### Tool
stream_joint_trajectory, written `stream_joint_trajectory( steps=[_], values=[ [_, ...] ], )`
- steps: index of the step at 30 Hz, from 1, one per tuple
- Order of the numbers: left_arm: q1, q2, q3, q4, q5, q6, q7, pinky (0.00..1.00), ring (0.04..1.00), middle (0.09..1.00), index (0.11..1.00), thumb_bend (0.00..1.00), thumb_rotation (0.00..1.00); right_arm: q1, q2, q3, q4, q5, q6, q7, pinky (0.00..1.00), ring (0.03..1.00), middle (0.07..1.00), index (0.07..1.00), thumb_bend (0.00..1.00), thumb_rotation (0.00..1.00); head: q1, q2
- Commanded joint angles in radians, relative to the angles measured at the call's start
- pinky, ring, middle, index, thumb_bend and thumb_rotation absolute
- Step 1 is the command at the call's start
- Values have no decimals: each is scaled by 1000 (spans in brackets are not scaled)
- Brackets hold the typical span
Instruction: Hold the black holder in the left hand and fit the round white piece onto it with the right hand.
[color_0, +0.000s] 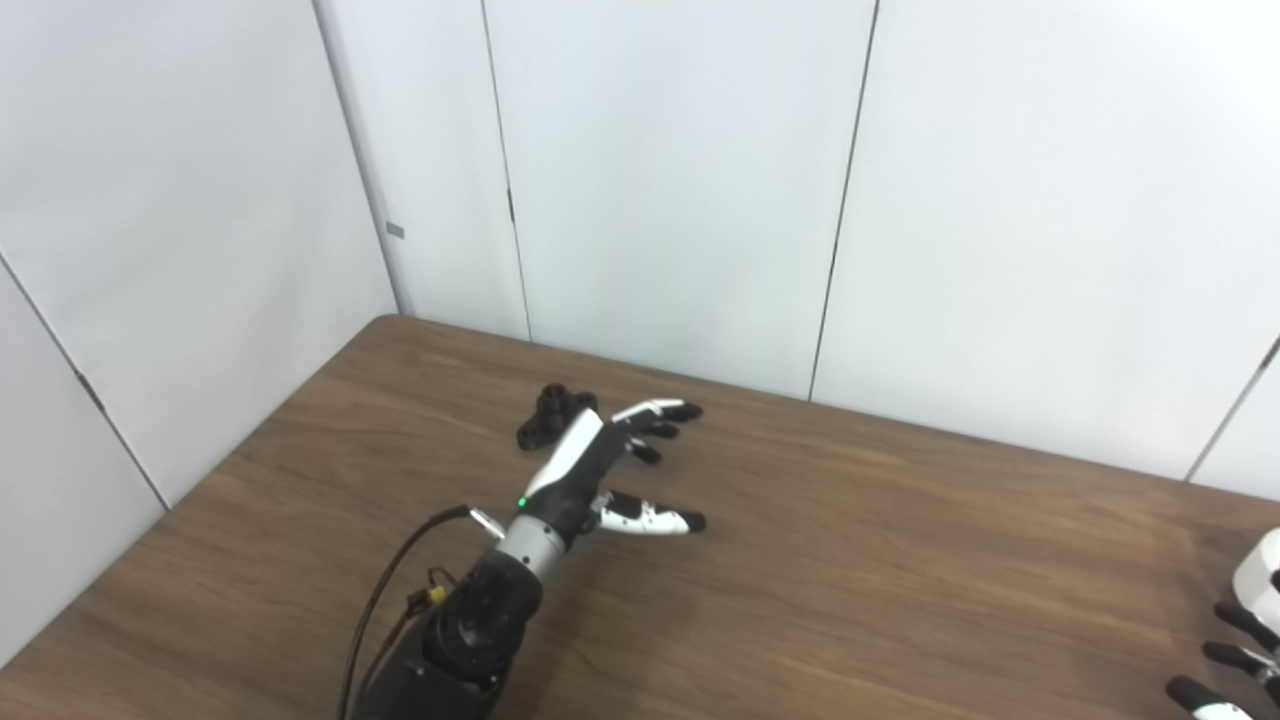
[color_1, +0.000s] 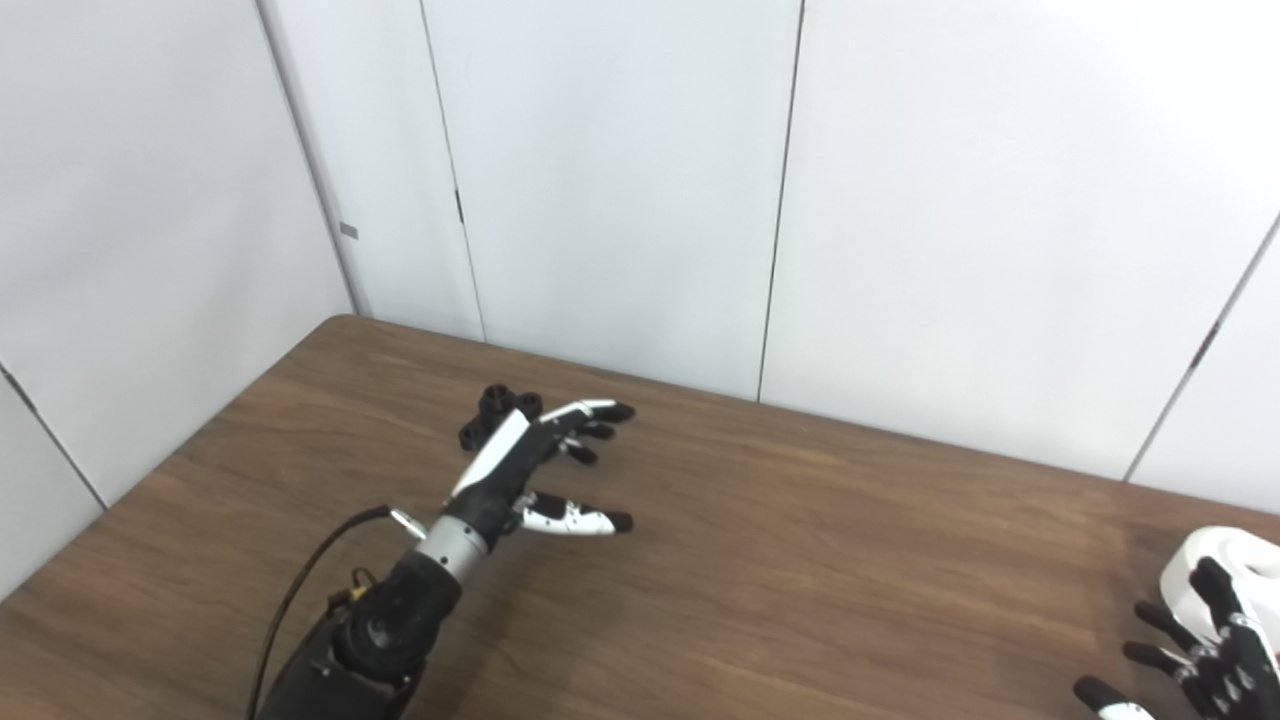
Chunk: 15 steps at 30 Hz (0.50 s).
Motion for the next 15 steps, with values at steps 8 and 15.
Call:
stream_joint_trajectory(
  steps=[8, 15],
  values=[
    [-95, 61, 44, -27, 133, 36, 110, 898, 919, 874, 783, 735, 27, 23, -16, -6, 33, 18, -34, 12, 625, 785, 957, 936, 754, 200, 5, 6],
    [-131, 81, 68, -1, 215, 83, 183, 725, 861, 856, 781, 748, 0, 25, -16, -7, 31, 16, -29, 9, 599, 777, 955, 936, 756, 203, 7, 9]
  ],
)
